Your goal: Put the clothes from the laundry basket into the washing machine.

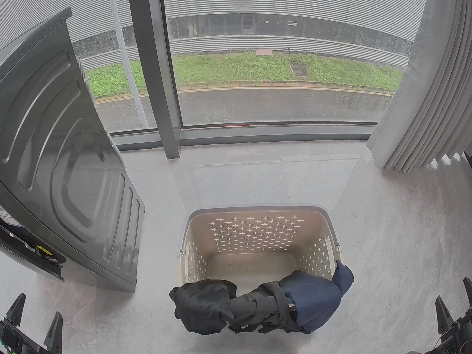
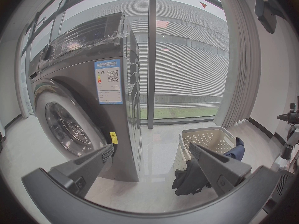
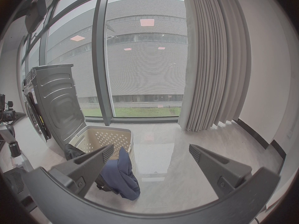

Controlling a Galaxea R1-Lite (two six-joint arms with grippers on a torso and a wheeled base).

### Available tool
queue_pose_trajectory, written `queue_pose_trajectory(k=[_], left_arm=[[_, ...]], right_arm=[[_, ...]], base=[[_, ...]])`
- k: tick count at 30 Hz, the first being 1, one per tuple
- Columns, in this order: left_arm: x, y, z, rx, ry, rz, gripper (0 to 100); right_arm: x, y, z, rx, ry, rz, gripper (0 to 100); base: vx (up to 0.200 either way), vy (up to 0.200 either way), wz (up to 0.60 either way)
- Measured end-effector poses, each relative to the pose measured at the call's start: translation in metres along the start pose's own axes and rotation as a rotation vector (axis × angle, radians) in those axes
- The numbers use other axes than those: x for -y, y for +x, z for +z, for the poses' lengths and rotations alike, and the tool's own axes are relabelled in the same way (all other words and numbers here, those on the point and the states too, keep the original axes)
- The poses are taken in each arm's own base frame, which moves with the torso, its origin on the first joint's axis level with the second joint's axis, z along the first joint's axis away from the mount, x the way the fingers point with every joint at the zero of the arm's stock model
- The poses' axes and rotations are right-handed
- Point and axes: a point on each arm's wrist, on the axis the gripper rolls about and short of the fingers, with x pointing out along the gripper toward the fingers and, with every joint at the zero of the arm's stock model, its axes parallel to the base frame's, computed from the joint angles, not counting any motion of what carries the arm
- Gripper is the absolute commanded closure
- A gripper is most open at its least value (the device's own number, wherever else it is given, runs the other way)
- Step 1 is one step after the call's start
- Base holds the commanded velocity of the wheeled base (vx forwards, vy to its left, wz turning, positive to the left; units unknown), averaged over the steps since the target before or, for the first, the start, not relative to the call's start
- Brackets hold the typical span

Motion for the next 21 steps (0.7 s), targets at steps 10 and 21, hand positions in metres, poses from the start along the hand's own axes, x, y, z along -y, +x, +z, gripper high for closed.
queue_pose_trajectory(k=[10,21], left_arm=[[0.0,0.0,0.0001,0.002,0.006,0.0,0],[0.0,0.0,0.0,0.001,0.004,0.0,0]], right_arm=[[0.0,0.0,0.0,0.0,0.0,0.0,0],[0.0,0.0,0.0,0.0,0.0,0.0,0]], base=[[0.0,-0.02,0.0],[0.2,0.0,0.0]])
